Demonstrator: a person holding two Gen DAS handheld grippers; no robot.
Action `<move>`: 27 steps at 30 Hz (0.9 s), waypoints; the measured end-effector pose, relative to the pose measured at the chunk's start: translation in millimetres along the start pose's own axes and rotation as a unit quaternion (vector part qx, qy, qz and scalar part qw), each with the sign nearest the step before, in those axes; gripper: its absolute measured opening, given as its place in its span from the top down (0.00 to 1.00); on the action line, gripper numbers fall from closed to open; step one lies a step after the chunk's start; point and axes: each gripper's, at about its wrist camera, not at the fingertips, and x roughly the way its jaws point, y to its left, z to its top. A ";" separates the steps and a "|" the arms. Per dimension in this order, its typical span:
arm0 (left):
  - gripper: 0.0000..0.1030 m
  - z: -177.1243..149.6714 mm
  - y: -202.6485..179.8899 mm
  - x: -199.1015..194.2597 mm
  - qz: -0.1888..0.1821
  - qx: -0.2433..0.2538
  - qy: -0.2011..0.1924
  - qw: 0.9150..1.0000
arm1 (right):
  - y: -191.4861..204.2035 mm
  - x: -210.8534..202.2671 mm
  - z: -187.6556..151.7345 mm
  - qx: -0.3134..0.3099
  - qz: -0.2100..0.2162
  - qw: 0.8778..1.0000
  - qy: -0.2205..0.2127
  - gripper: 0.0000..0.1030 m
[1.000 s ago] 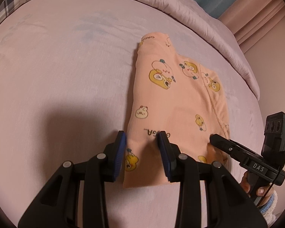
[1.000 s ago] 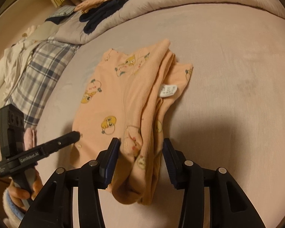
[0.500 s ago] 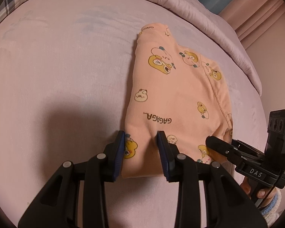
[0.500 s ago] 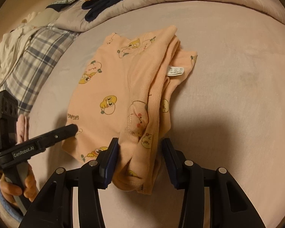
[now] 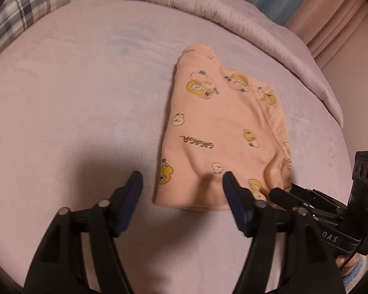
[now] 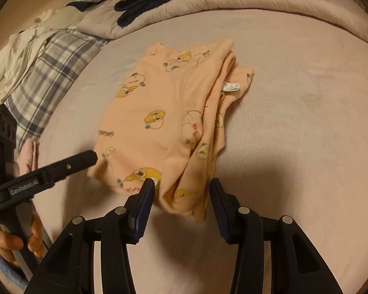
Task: Fold small clothes
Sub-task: 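Open both grippers and withdraw them from the folded shirt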
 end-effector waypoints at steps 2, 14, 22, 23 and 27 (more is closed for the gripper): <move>0.32 -1.0 -4.8 -6.5 0.001 0.007 -0.006 1.000 | 2.8 -4.3 -2.1 -0.006 -0.003 1.000 -0.004 0.50; 0.10 -4.5 -25.0 -40.5 0.024 0.031 -0.050 0.998 | 16.9 -30.0 -4.2 -0.046 -0.029 0.997 -0.047 0.30; 0.01 -9.7 -27.7 -58.1 0.033 0.020 -0.061 0.997 | 23.0 -40.7 -7.7 -0.048 -0.047 0.996 -0.066 0.19; 0.01 -9.2 -27.3 -59.2 0.037 0.018 -0.061 0.997 | 23.7 -42.9 -8.3 -0.047 -0.048 0.995 -0.070 0.14; 0.01 -10.4 -31.1 -65.8 0.048 0.022 -0.067 0.996 | 25.3 -52.3 -9.6 -0.049 -0.048 0.994 -0.086 0.08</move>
